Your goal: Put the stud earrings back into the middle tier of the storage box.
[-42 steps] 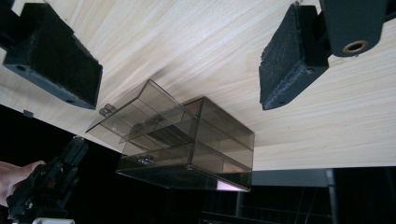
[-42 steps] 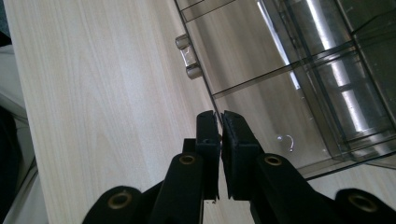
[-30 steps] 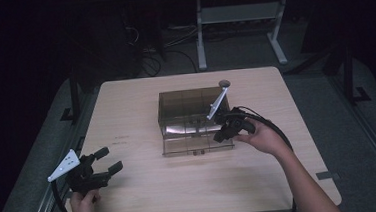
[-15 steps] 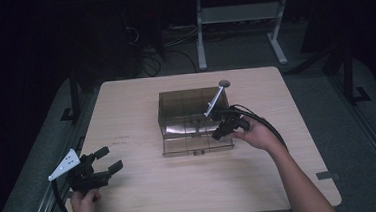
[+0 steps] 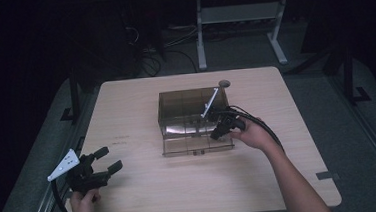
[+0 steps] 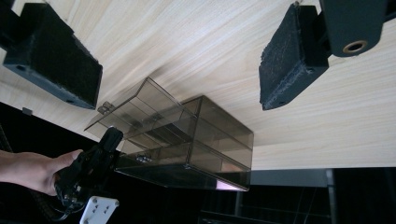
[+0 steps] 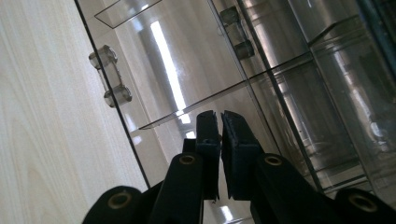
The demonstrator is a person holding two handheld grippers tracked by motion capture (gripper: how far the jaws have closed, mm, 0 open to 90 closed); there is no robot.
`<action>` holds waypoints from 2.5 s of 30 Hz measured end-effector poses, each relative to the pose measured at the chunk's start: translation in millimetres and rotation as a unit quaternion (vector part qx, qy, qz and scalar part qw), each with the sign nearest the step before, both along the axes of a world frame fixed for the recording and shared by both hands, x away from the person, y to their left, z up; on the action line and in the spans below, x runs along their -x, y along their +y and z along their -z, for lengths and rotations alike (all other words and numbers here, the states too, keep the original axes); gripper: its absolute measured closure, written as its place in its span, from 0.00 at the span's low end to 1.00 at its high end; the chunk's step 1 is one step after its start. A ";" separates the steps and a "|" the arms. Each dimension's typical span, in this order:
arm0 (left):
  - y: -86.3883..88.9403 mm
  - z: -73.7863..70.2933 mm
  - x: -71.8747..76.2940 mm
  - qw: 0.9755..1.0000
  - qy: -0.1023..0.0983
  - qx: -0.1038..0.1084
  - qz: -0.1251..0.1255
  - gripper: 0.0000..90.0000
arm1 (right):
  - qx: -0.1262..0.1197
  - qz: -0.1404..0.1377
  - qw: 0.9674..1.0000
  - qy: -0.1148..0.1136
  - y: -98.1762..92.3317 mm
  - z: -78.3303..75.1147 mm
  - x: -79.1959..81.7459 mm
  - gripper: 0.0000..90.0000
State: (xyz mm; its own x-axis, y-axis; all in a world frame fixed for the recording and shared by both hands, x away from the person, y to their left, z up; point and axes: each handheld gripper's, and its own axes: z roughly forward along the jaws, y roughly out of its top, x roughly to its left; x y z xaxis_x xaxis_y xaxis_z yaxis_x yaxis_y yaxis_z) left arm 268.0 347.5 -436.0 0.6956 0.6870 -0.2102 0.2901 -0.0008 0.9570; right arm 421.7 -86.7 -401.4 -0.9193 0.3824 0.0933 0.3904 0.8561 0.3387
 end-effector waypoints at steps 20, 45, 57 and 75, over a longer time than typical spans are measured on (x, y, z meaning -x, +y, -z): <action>-0.3 0.2 0.0 1.000 0.003 -0.001 0.002 0.14 | 0.011 -0.004 1.000 -0.004 2.5 4.7 -2.0 0.94; 2.4 -0.7 2.2 1.000 -0.001 0.006 0.000 0.14 | -0.011 -0.002 1.000 -0.002 -8.0 -7.7 6.4 0.82; -0.2 -0.9 2.1 1.000 0.000 0.000 0.004 0.14 | -0.030 0.002 1.000 -0.007 -20.2 -20.1 13.5 0.72; -1.2 -0.9 2.2 1.000 0.000 0.003 0.006 0.14 | -0.050 0.017 0.998 -0.018 -40.2 -32.5 20.6 0.65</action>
State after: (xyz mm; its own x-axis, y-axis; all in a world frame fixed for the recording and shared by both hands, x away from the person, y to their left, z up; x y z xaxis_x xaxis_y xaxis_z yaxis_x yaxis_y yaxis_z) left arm 265.8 346.3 -435.1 0.7037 0.6773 -0.2147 0.2910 0.0009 0.9567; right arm 401.1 -126.9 -369.0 -0.9089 0.4047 0.1003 0.4057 0.8033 0.4360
